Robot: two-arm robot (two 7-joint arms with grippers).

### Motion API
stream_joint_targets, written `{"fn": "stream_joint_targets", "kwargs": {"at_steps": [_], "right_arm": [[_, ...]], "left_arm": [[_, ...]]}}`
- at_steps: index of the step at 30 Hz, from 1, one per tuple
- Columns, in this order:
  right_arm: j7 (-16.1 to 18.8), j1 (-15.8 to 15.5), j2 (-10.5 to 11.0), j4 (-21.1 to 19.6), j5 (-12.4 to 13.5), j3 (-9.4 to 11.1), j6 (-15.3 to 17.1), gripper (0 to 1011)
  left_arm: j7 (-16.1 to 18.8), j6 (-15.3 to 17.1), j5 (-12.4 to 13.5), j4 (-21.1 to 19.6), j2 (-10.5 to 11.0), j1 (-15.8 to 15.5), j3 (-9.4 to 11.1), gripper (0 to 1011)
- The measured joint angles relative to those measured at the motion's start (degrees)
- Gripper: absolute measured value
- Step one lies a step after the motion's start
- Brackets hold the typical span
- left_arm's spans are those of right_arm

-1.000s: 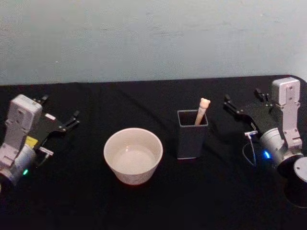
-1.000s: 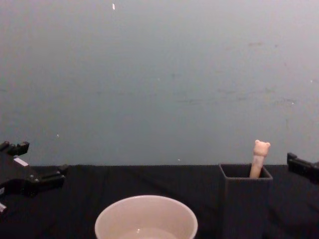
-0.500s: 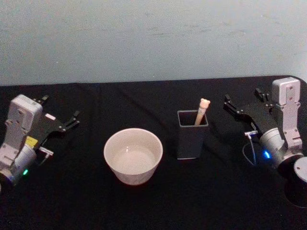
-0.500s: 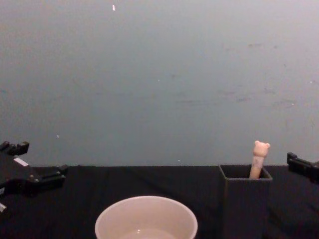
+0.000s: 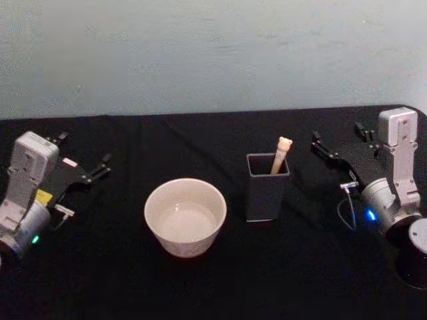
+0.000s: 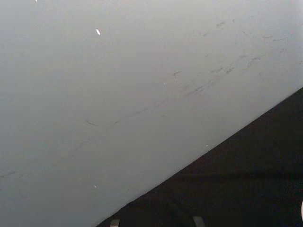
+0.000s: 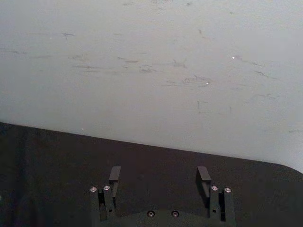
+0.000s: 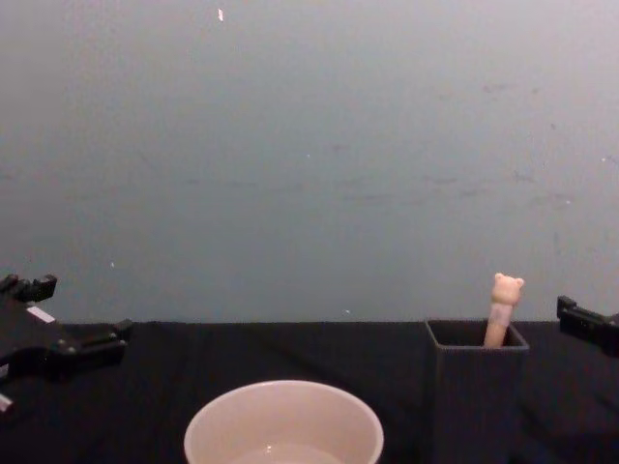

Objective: Pick up the stirring spoon with one hand, stir inside the cup, then place it back in its original position.

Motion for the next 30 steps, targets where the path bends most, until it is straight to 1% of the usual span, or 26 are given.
{"fn": "stream_joint_targets", "kwargs": {"at_steps": [30], "right_arm": [[0.0,0.0,0.0,0.0,0.0,0.0,0.0,1002]], "left_arm": [[0.0,0.0,0.0,0.0,0.0,0.0,0.0,1001]]}}
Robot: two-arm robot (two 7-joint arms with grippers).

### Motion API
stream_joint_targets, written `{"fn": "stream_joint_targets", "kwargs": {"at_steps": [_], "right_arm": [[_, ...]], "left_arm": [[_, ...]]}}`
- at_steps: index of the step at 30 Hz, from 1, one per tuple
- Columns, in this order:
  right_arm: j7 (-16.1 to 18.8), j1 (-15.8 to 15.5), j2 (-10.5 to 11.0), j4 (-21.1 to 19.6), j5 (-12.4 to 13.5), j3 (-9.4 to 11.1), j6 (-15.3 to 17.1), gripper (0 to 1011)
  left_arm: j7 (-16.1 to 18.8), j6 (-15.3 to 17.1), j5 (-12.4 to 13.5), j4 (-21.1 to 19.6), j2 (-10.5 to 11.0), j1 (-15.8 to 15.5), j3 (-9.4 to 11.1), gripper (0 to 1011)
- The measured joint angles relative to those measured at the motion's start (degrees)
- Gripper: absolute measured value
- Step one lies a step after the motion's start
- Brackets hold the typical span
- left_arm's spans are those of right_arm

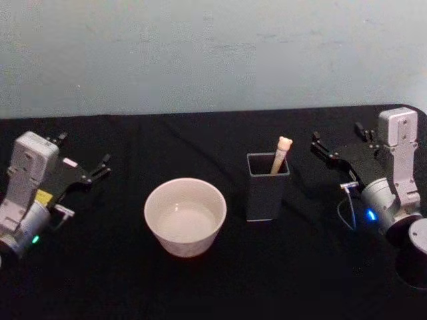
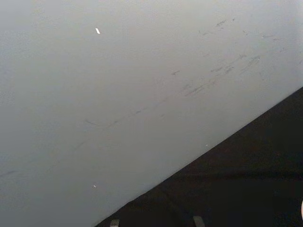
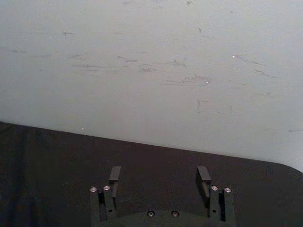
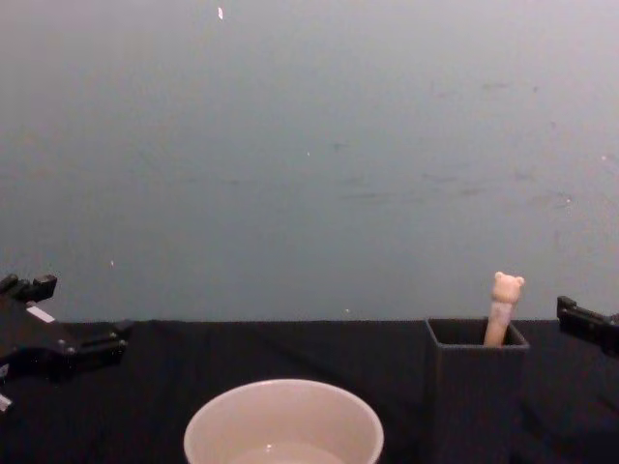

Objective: Pick up the stirring spoon with one hand, stir inside the cup, then place it back in its original position.

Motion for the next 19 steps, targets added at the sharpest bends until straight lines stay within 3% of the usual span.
{"fn": "stream_joint_targets", "kwargs": {"at_steps": [19], "right_arm": [[0.0,0.0,0.0,0.0,0.0,0.0,0.0,1002]], "left_arm": [[0.0,0.0,0.0,0.0,0.0,0.0,0.0,1001]]}}
